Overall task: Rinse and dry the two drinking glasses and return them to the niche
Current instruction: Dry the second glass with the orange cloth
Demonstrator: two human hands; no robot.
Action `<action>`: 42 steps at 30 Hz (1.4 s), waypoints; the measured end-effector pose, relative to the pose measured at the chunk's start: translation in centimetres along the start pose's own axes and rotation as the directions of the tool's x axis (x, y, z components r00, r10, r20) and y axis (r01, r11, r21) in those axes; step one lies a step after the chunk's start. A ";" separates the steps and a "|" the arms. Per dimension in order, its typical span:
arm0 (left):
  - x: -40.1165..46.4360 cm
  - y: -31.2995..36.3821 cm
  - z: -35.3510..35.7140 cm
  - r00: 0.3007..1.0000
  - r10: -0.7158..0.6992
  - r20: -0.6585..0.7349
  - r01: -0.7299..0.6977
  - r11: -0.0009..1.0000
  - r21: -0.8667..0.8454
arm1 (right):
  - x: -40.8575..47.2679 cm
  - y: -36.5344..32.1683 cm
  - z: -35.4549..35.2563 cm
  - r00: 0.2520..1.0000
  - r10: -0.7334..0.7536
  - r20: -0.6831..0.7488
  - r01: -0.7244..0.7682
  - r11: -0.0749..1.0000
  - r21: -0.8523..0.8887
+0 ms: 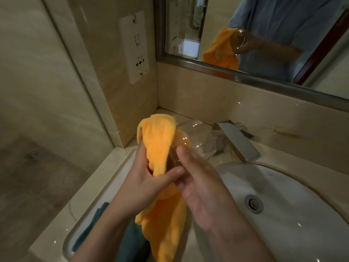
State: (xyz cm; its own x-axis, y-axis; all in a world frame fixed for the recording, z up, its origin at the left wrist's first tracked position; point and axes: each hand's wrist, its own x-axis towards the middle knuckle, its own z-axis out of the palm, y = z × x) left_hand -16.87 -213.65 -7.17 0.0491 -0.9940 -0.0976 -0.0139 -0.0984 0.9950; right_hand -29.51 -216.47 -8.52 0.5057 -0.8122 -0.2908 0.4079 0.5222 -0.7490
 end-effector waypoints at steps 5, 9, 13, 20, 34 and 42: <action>0.7 -2.2 -1.9 0.999 0.035 0.004 -0.034 0.998 -0.053 | -0.1 -1.1 -1.3 0.999 -0.033 -0.027 0.023 0.951 -0.310; 0.8 -2.7 -3.5 0.991 -0.008 0.133 0.025 0.991 -0.133 | -0.2 -3.2 -2.7 0.960 -0.161 0.231 0.277 0.670 -0.688; 0.7 -2.5 -3.2 0.986 -0.016 0.167 0.044 0.985 -0.167 | -0.1 -3.6 -2.3 0.953 -0.172 0.250 0.301 0.420 -0.856; 1.0 -1.4 -2.1 0.971 0.181 0.155 -0.203 0.969 0.141 | 0.2 -2.9 -2.2 0.998 -0.050 0.026 0.055 0.731 -0.680; 1.2 -0.3 -3.1 0.941 0.143 0.306 -0.177 0.981 0.085 | -0.4 -3.8 -3.1 0.956 0.256 0.143 -0.138 0.824 -0.550; 1.5 -1.6 -2.0 0.955 0.098 0.281 -0.010 0.954 -0.299 | -0.8 -1.6 -2.5 0.966 -0.229 0.118 0.250 0.717 -0.650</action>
State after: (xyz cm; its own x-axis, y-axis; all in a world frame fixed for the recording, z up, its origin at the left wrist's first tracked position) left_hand -14.79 -214.87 -8.83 -0.2353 -0.9719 -0.0009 0.2852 -0.0700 0.9559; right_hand -32.45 -217.34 -8.57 0.4851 -0.8736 -0.0389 -0.0756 0.0025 -0.9971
